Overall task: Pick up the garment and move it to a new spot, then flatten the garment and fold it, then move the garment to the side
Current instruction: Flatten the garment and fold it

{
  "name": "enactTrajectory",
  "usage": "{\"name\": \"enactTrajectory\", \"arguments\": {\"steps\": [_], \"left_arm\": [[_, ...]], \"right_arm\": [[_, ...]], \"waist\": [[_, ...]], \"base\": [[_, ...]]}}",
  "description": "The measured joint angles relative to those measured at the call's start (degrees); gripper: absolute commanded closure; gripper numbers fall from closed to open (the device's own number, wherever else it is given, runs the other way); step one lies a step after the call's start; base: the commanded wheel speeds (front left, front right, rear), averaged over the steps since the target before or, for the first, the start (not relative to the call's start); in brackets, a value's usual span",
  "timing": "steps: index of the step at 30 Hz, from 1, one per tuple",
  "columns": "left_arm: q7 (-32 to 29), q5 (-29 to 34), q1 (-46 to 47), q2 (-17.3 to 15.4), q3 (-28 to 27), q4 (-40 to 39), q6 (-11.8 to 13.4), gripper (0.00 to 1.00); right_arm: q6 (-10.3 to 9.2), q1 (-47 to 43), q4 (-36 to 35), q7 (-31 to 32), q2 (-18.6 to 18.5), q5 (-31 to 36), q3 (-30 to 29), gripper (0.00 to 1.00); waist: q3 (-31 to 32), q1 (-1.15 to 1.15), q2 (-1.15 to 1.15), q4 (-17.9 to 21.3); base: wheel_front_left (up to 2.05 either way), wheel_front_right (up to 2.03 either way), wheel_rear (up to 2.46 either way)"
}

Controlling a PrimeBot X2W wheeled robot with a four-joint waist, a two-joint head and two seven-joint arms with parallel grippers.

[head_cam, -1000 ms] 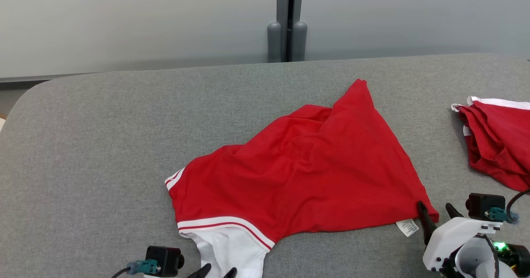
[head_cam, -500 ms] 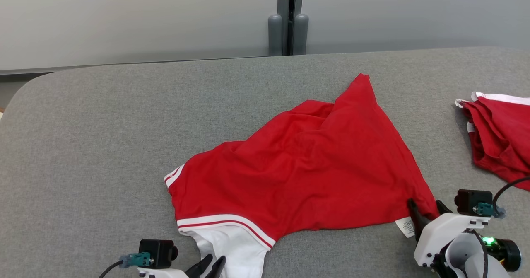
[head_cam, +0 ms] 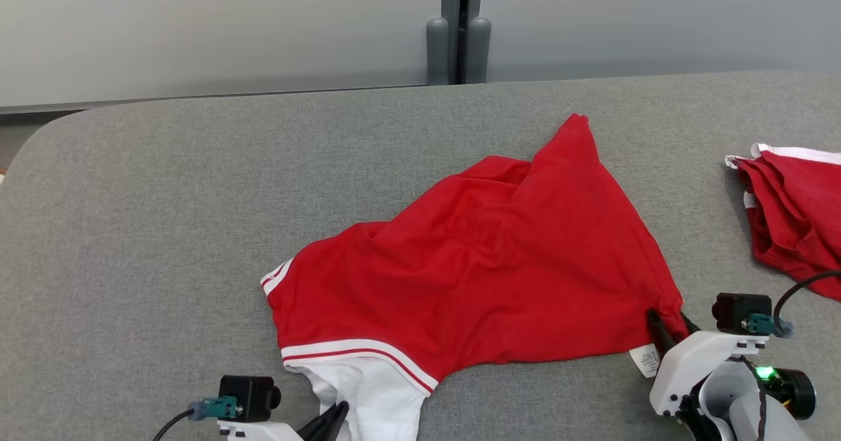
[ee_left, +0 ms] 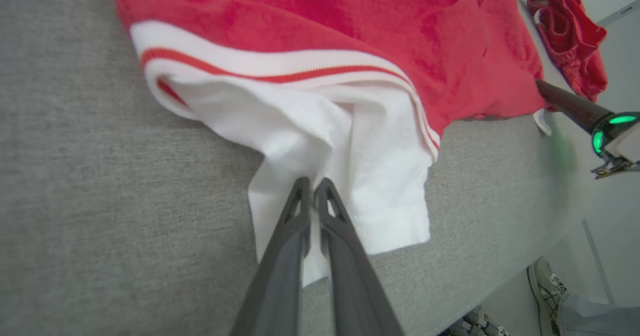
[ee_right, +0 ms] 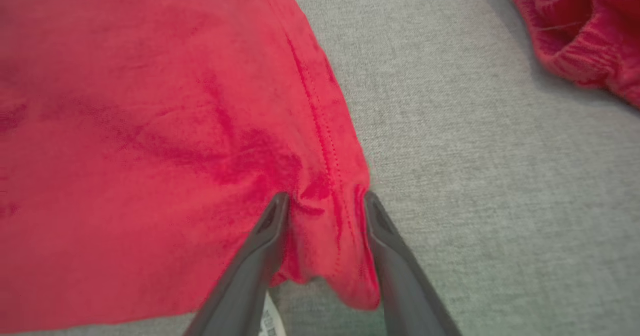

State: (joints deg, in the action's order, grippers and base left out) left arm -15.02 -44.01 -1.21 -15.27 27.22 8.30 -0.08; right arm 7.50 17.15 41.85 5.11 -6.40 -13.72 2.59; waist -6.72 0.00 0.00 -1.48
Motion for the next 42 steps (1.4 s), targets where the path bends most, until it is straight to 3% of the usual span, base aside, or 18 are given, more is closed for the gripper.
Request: {"name": "enactTrajectory", "arguments": {"steps": [2,12,22,27,34,42], "left_arm": [[-0.01,-0.26,0.05,0.1,0.16,0.15,-0.05,1.0],[1.97,-1.66,-0.49,-0.57,-1.67,-5.05,-0.36,1.0],[0.04,-1.7,2.43,-6.27,-5.79,-13.58,0.05,1.0],[-3.7,-2.44,14.96,-9.82,-8.57,-9.99,-2.9,1.0],[-8.22,-0.71,42.74,-12.29,-8.49,3.63,-6.03,1.0],[-3.71,2.34,73.27,-11.82,-8.03,18.73,-7.15,1.0]], "right_arm": [[0.0,0.31,0.38,-0.1,0.03,-0.36,0.48,1.0],[0.0,0.46,0.46,-5.2,-1.15,-1.89,1.31,1.0],[0.0,3.36,-7.94,-8.61,-0.67,-6.87,1.72,1.0],[0.0,11.62,-10.81,-5.91,-2.02,-9.64,4.12,1.0],[0.0,32.41,-8.44,-3.82,-3.93,-14.84,6.43,1.0],[0.0,57.85,0.05,-7.28,-5.33,-17.33,7.93,1.0]], "waist": [[0.05,0.0,0.0,-0.06],[1.46,0.0,0.0,-0.68],[0.9,0.0,0.0,-0.34],[-2.75,0.0,0.0,0.06],[-11.04,0.0,0.0,0.46],[-21.03,0.0,0.0,1.51]], "base": [[0.0,0.0,0.0],[0.0,0.0,0.0],[0.0,0.0,0.0],[0.0,0.0,0.0],[0.0,0.0,0.0],[0.0,0.0,0.0]]}}
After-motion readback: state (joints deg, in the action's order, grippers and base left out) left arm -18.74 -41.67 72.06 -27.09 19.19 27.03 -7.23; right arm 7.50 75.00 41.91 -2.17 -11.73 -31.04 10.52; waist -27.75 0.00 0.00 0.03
